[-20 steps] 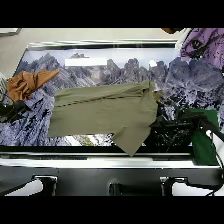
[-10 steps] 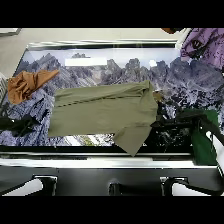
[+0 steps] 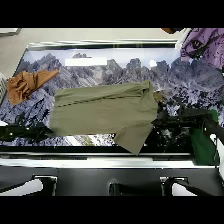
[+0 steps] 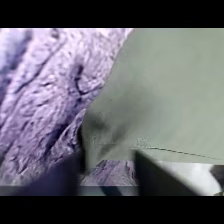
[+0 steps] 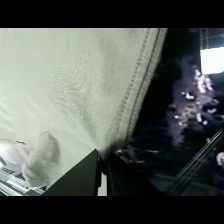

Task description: Fold the clothes and pants, and hang the long-sleeved shirts on hangers.

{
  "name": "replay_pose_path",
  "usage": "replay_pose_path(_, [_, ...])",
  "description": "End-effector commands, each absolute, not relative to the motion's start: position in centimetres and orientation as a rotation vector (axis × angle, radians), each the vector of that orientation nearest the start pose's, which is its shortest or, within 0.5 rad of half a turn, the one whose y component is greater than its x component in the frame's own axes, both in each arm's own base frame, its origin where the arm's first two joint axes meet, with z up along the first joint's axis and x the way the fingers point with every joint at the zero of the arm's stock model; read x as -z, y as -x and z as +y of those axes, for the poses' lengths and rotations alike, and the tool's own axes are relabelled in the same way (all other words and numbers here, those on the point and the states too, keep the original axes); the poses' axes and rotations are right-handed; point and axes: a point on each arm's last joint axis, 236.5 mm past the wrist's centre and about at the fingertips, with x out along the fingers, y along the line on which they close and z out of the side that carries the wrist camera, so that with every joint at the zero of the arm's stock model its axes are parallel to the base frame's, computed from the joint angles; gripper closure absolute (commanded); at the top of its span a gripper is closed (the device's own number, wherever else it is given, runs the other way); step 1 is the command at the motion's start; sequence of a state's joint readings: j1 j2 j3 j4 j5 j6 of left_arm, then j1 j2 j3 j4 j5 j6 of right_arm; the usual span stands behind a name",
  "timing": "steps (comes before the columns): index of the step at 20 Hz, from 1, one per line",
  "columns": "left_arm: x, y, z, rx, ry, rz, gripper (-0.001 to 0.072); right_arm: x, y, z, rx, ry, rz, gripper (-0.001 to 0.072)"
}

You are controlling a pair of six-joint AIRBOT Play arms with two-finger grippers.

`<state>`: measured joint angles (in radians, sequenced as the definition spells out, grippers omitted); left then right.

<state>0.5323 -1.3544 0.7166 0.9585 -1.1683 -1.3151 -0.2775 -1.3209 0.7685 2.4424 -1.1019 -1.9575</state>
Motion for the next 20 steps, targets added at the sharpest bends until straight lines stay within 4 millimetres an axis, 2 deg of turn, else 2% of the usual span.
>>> replay_pose_path(1, [11.3,-28.0,0.8,0.024,0.884,1.489,0.067,4.6,-33.6,7.3,-0.328,-0.807,1.29,0.0685])
replay_pose_path(4, [9.8,-29.7,0.5,0.048,0.912,1.435,0.0691,2.5,-34.1,7.4,-0.347,-0.785,1.235,0.0686])
replay_pose_path(6, [6.2,-32.7,0.6,0.092,0.906,1.33,0.0692,-1.5,-36.0,6.9,-0.369,-0.732,1.132,0.0686])
replay_pose_path(7, [3.4,-34.7,0.9,0.107,0.872,1.259,0.0693,-4.3,-37.3,6.5,-0.376,-0.702,1.063,0.0687])
replay_pose_path(8, [0.2,-36.7,1.3,0.121,0.823,1.181,0.0693,-8.0,-38.8,6.1,-0.387,-0.661,0.975,0.0687])
replay_pose_path(9, [-4.1,-38.8,1.7,0.138,0.765,1.08,0.0693,-12.0,-40.2,5.7,-0.397,-0.619,0.883,0.0687])
replay_pose_path(10, [-8.6,-40.6,2.0,0.151,0.711,0.98,0.0693,-17.0,-41.2,5.5,-0.414,-0.566,0.779,0.0687])
replay_pose_path(11, [-13.9,-41.9,2.3,0.162,0.65,0.867,0.0693,-21.9,-41.7,5.3,-0.428,-0.511,0.678,0.0687])
replay_pose_path(12, [-19.0,-42.6,2.6,0.168,0.59,0.762,0.0693,-27.5,-41.5,5.3,-0.437,-0.451,0.572,0.0687])
replay_pose_path(14, [-29.0,-42.0,3.2,0.148,0.473,0.559,0.0693,-37.2,-39.0,5.3,-0.421,-0.327,0.386,0.0687])
replay_pose_path(15, [-33.4,-40.7,3.6,0.117,0.411,0.469,0.0693,-41.3,-37.0,5.2,-0.398,-0.272,0.303,0.0687])
replay_pose_path(16, [-36.8,-39.1,3.8,0.086,0.355,0.4,0.0693,-45.1,-34.4,5.3,-0.37,-0.222,0.223,0.0686])
replay_pose_path(18, [-42.1,-34.6,3.9,0.014,0.267,0.29,0.0693,-50.3,-28.9,5.7,-0.321,-0.16,0.097,0.0686])
replay_pose_path(20, [-44.5,-30.5,3.9,-0.057,0.217,0.226,0.0693,-53.2,-23.8,6.1,-0.276,-0.138,0.004,0.0686])
